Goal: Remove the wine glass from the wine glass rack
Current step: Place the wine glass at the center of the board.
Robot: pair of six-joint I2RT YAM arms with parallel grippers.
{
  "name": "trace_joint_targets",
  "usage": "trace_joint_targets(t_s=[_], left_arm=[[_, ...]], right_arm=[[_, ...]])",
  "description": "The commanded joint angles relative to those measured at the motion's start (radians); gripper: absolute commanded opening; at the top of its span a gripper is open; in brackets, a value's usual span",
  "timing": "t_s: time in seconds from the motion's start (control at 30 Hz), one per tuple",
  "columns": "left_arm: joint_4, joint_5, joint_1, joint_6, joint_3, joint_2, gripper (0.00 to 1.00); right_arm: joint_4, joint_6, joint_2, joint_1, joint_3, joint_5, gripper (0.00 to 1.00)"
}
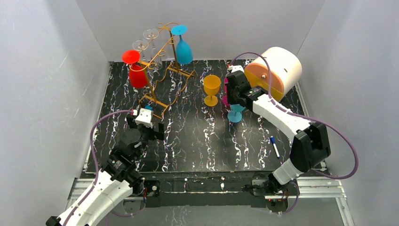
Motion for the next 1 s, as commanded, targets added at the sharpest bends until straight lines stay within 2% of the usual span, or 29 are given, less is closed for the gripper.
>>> trace_joint_targets(t_s=[0.0,0.13,0.3,0.5,0.57,0.63,0.7,0.97], left_arm=[[-0.012,-0.026,0.002,-0.008,0.048,0.014,0.98],[-0.013,-0.054,0.002,-0.009,0.044,0.01,0.98],[0.003,-0.01,0.002,-0.018,0.034,0.009,0.98],[-0.008,0.001,0.002,-0.027,0.042,0.038,0.98],[-0.003,0.007,0.002,-0.022,0.042,0.047,0.98],[-0.011,0.004,0.003,-0.015,0.043,0.056,0.98],[-0.013,0.003,0.002,0.014,0.045,0.074,0.98],[-0.052,-0.009,0.004,0.039,0.067,0.089,0.98]], right_arm=[[0.02,-0.019,0.027,-0.023,0.021,0.003,0.01],[0.031,-0.009,0.017,-0.063,0.011,-0.062,0.01],[0.049,-0.029,0.009,-0.081,-0.005,-0.081,0.04],[-0.03,-0.029,0.047,-0.096,0.074,-0.135,0.08],[-0.057,-0.042,0.049,-0.096,0.091,-0.141,0.08],[-0.061,-0.069,0.043,-0.098,0.095,-0.172,0.01],[-0.05,-0.095,0.035,-0.102,0.099,-0.227,0.01],[-0.063,-0.116,0.057,-0.101,0.117,-0.219,0.04]])
